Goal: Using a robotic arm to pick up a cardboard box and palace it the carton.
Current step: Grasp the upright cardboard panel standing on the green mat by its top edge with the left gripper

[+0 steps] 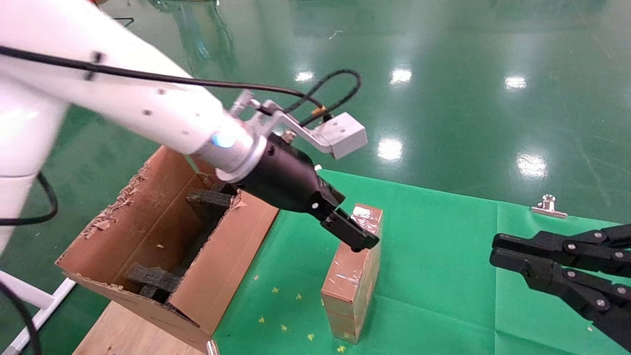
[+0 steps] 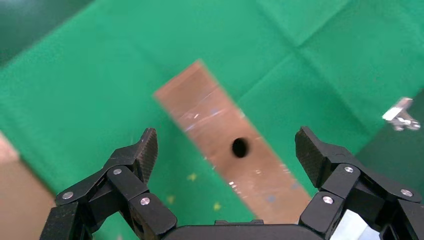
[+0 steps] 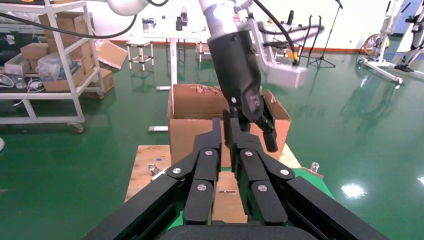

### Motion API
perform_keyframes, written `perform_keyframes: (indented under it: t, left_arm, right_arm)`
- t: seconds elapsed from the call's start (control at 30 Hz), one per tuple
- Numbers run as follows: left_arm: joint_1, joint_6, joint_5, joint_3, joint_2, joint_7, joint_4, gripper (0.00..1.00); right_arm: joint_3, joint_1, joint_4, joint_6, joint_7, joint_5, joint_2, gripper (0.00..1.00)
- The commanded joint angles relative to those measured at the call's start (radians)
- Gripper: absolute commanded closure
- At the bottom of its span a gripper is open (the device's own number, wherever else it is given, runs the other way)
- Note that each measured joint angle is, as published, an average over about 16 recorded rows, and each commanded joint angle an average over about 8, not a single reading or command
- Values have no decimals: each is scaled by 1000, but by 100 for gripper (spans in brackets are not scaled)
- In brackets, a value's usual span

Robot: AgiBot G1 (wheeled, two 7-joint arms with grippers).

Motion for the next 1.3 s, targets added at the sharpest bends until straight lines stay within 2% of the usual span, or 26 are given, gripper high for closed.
perform_keyframes:
  t: [0.03,0.2,0.43,0.7,0.93,0.97,1.13,1.2,1.23,1.3]
  left_arm:
    - [-25,3,34,47,30,-68,7,0]
    - [-49,-3,59,122,88,-188,19,0]
    - [-60,-14,95,185,154,-287,36,0]
    - [-54,-12,127,245,199,-341,38,0]
    - [-43,-18,117,272,204,-359,36,0]
    - [-41,-19,114,274,203,-359,35,0]
    - [-41,-12,107,286,203,-348,38,0]
    - [-42,-10,107,290,204,-346,39,15]
    - [-42,-8,107,292,205,-345,40,26]
    - [-42,-8,106,291,204,-345,40,51]
  right_arm:
    - [0,0,0,0,0,0,0,100]
    - [0,0,0,0,0,0,0,100]
    - [0,0,0,0,0,0,0,100]
    - [-1,0,0,0,0,0,0,100]
    - [-1,0,0,0,0,1,0,100]
    - [-1,0,0,0,0,1,0,97]
    - [-1,0,0,1,0,1,0,34]
    - [-1,0,0,1,0,1,0,9]
    - [-1,0,0,1,0,1,0,0]
    - [-1,0,0,1,-1,1,0,0]
